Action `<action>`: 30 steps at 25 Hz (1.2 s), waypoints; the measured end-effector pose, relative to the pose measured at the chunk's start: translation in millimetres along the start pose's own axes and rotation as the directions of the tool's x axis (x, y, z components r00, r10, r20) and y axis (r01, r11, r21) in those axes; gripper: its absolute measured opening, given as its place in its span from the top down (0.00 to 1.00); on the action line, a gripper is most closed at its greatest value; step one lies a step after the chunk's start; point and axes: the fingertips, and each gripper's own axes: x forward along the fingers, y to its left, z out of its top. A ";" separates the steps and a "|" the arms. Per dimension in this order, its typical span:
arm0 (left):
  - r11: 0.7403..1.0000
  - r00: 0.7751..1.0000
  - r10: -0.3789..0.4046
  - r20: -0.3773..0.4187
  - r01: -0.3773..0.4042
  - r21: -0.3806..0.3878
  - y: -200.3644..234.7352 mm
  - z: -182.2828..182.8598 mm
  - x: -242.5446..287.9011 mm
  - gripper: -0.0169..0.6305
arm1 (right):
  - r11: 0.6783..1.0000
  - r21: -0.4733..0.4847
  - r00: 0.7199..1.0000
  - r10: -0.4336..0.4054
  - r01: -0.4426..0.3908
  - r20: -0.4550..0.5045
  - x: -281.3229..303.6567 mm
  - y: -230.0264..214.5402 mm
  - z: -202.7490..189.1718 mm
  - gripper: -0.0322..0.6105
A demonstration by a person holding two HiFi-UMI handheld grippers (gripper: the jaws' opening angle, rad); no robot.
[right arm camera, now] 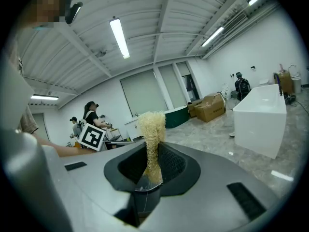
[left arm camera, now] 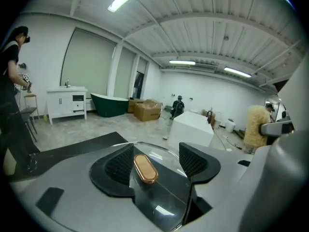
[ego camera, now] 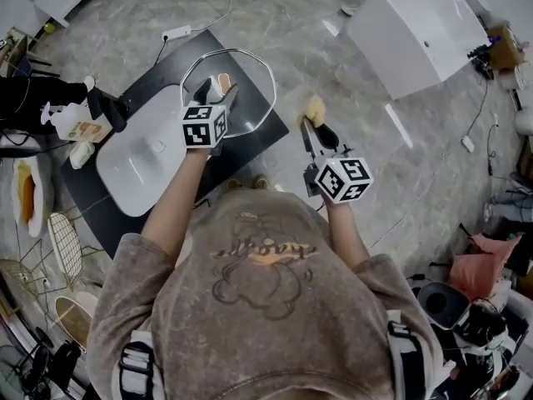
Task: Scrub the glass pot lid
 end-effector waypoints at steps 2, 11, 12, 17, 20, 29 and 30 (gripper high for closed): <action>0.999 0.999 0.031 -0.030 -0.032 -0.018 5.8 -10.7 15.9 0.54 | 1.000 0.003 1.000 -0.011 0.011 -0.005 -4.3 -4.9 -1.1 0.86; 0.991 0.978 0.123 -0.169 -0.130 -0.035 22.8 -50.6 70.3 0.54 | 0.997 0.035 0.997 -0.068 0.069 -0.038 -17.6 -37.3 -11.0 0.86; 0.989 0.975 0.133 -0.179 -0.141 -0.033 22.8 -53.3 74.1 0.54 | 0.996 0.040 0.996 -0.074 0.076 -0.042 -19.3 -40.9 -12.4 0.86; 0.973 0.958 0.215 -0.192 -0.226 -0.036 28.8 -57.9 87.5 0.54 | 0.994 0.060 0.994 -0.093 0.097 -0.065 -21.7 -53.1 -20.3 0.86; 0.956 0.941 0.280 -0.192 -0.292 -0.034 37.6 -58.8 88.4 0.54 | 0.993 0.064 0.993 -0.095 0.100 -0.075 -20.2 -56.7 -24.2 0.86; 0.927 0.899 0.368 -0.236 -0.376 0.011 40.3 -63.6 90.0 0.59 | 0.992 0.076 0.992 -0.091 0.097 -0.085 -21.2 -67.7 -25.0 0.86; 0.926 0.898 0.370 -0.238 -0.378 0.013 39.1 -63.0 90.2 0.60 | 0.992 0.076 0.992 -0.089 0.096 -0.086 -22.1 -68.8 -25.1 0.86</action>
